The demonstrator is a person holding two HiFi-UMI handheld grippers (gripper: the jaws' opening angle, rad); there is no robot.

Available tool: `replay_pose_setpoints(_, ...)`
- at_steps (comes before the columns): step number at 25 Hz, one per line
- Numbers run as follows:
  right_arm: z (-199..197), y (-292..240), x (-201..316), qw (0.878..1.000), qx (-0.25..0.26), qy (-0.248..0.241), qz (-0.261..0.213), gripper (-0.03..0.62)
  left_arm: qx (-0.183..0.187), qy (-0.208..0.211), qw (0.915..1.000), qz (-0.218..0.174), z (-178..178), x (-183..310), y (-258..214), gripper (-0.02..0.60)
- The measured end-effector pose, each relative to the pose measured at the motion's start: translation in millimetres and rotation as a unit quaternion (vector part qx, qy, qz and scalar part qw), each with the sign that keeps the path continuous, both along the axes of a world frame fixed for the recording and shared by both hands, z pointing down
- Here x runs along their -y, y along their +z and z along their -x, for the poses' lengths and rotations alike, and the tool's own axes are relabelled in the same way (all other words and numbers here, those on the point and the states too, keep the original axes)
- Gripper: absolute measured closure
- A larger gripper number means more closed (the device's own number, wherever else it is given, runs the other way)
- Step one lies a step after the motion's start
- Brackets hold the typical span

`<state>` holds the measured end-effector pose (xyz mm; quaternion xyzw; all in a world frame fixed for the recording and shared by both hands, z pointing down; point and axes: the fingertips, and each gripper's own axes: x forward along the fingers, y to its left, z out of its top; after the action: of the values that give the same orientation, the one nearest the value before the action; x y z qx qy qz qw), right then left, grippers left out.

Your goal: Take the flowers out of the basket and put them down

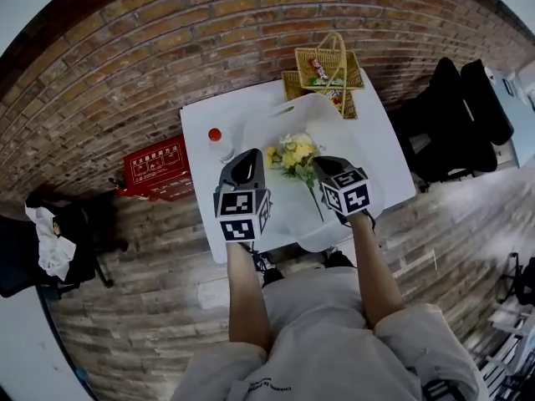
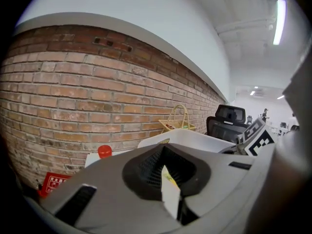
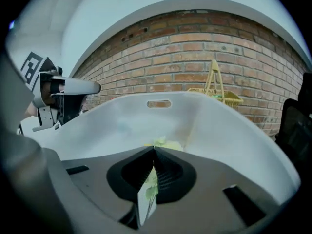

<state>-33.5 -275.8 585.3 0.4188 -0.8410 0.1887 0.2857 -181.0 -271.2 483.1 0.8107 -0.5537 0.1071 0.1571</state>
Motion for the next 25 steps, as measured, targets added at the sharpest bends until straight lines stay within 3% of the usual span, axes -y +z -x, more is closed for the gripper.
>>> replay_pose_setpoints(2, 2, 14, -5, 1.0, -0.013, 0.0, 0.019, 0.564, -0.01, 0.011, 0.9999, -0.001, 1, 2, 2, 0.557)
replay_pose_setpoints(4, 3, 28, -7, 0.999, -0.034, -0.01, 0.037, 0.496, -0.022, 0.021, 0.9995, -0.002, 3, 5, 3, 0.557)
replay_pose_setpoints(6, 1, 39, -6, 0.997, -0.052, -0.011, 0.058, 0.49, -0.031, 0.029, 0.9991, -0.002, 4, 8, 7, 0.557)
replay_pose_setpoints(8, -4, 56, -9, 0.993, -0.067, -0.011, 0.098, 0.409, -0.039, 0.036, 0.9986, -0.002, 4, 11, 11, 0.557)
replay_pose_setpoints(9, -7, 68, -14, 0.989, -0.078, -0.014, 0.128, 0.362, -0.041, 0.039, 0.9984, -0.002, 5, 12, 12, 0.557)
replay_pose_setpoints(13, -22, 125, -43, 0.954, -0.125, -0.041, 0.268, 0.298, -0.044, 0.058, 0.9974, -0.003, 4, 20, 19, 0.557)
replay_pose_setpoints(17, -21, 154, -42, 0.947, -0.118, -0.013, 0.299, 0.298, -0.06, 0.059, 0.9964, -0.004, 7, 23, 26, 0.557)
replay_pose_setpoints(20, -28, 165, -37, 0.946, -0.161, -0.009, 0.28, 0.302, -0.078, 0.07, 0.9945, -0.009, 4, 26, 26, 0.557)
replay_pose_setpoints(22, -31, 172, -43, 0.937, -0.187, -0.002, 0.296, 0.381, -0.074, 0.081, 0.9939, -0.009, 6, 30, 29, 0.557)
replay_pose_setpoints(24, -13, 180, -61, 0.925, -0.176, -0.008, 0.338, 0.505, -0.057, 0.086, 0.9947, -0.007, 15, 30, 33, 0.557)
replay_pose_setpoints(25, 1, 183, -63, 0.928, -0.16, -0.025, 0.337, 0.505, -0.049, 0.089, 0.9949, -0.005, 19, 27, 34, 0.557)
